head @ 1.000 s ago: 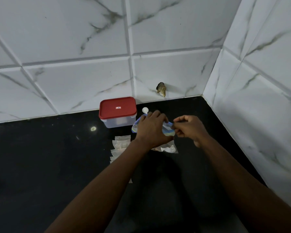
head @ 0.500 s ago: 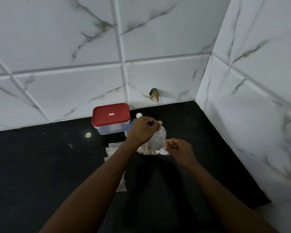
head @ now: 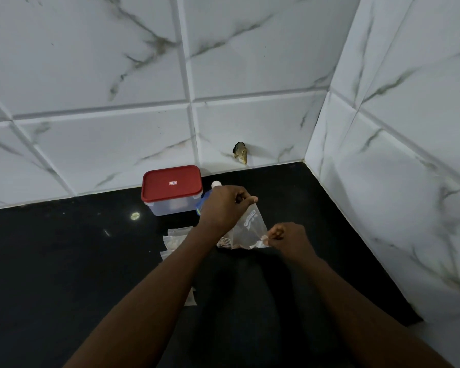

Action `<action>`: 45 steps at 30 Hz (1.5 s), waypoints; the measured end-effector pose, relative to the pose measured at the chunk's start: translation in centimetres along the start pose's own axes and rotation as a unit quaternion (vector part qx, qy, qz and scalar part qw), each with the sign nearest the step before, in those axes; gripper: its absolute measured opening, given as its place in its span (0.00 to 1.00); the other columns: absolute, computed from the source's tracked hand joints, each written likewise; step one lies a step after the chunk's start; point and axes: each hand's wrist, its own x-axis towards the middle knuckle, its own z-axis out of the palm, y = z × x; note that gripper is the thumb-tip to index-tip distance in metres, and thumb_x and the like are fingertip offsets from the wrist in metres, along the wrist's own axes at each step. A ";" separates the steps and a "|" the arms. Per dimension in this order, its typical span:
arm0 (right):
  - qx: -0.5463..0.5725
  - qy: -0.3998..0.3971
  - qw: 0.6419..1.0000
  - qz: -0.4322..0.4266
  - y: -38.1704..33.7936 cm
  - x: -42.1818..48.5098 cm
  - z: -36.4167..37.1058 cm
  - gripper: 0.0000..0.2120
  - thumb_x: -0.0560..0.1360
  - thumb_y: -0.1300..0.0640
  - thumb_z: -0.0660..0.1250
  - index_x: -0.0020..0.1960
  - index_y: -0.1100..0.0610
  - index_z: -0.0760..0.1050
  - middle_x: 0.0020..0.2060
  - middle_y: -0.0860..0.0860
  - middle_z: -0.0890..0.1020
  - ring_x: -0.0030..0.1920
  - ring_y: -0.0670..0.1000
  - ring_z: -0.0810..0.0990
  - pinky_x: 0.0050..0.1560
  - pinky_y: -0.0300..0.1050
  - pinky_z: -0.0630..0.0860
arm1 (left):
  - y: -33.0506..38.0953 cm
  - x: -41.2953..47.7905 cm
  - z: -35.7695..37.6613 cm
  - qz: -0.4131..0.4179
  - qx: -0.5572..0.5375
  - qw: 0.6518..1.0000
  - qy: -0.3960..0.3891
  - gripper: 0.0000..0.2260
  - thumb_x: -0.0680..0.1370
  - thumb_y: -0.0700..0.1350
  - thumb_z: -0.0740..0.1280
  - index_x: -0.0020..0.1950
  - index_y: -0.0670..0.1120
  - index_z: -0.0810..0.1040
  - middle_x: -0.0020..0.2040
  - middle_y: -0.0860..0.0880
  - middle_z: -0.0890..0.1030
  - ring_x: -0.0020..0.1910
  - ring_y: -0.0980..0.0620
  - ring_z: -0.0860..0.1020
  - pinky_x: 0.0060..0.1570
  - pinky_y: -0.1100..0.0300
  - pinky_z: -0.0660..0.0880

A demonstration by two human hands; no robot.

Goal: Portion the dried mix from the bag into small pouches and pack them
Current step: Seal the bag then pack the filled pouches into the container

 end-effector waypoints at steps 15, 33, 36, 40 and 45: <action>0.125 0.073 0.984 -0.105 -6.5 -0.1 -2.4 0.17 0.70 0.64 0.74 0.55 0.47 0.82 0.50 0.42 0.84 0.52 0.42 0.82 0.55 0.46 0.82 | -4.1 -0.7 -3.3 -0.072 -0.021 0.997 0.020 0.13 0.75 0.37 0.72 0.56 0.50 0.80 0.56 0.47 0.82 0.51 0.53 0.79 0.52 0.57 0.79; -0.239 0.025 0.937 -0.253 -13.4 1.9 0.0 0.20 0.69 0.37 0.71 0.57 0.44 0.81 0.71 0.45 0.71 0.70 0.51 0.67 0.67 0.55 0.64 | -6.3 -2.7 -3.1 -0.120 -0.069 0.990 0.033 0.15 0.74 0.40 0.78 0.59 0.45 0.81 0.48 0.56 0.81 0.44 0.63 0.78 0.41 0.74 0.73; -0.196 0.031 0.946 -0.256 -13.6 2.1 -0.4 0.12 0.71 0.42 0.71 0.52 0.44 0.83 0.69 0.43 0.75 0.69 0.50 0.70 0.72 0.59 0.62 | -6.2 -2.8 -3.2 -0.112 -0.124 0.985 0.042 0.14 0.73 0.42 0.79 0.56 0.47 0.82 0.44 0.55 0.83 0.40 0.62 0.80 0.39 0.71 0.75; -0.157 0.030 0.952 -0.262 -13.0 2.3 -1.4 0.09 0.72 0.45 0.72 0.51 0.46 0.84 0.47 0.42 0.85 0.50 0.45 0.78 0.62 0.54 0.72 | -6.5 -2.8 -2.8 -0.087 -0.165 0.982 0.026 0.14 0.72 0.42 0.79 0.55 0.46 0.82 0.43 0.53 0.84 0.39 0.64 0.82 0.42 0.71 0.77; -0.098 0.058 0.961 -0.253 -12.9 1.9 -3.2 0.08 0.75 0.50 0.73 0.52 0.50 0.84 0.47 0.45 0.85 0.47 0.43 0.78 0.48 0.39 0.72 | -7.4 -3.6 -1.7 -0.068 -0.122 0.989 -0.050 0.09 0.77 0.40 0.74 0.54 0.51 0.81 0.47 0.55 0.84 0.44 0.65 0.83 0.47 0.68 0.80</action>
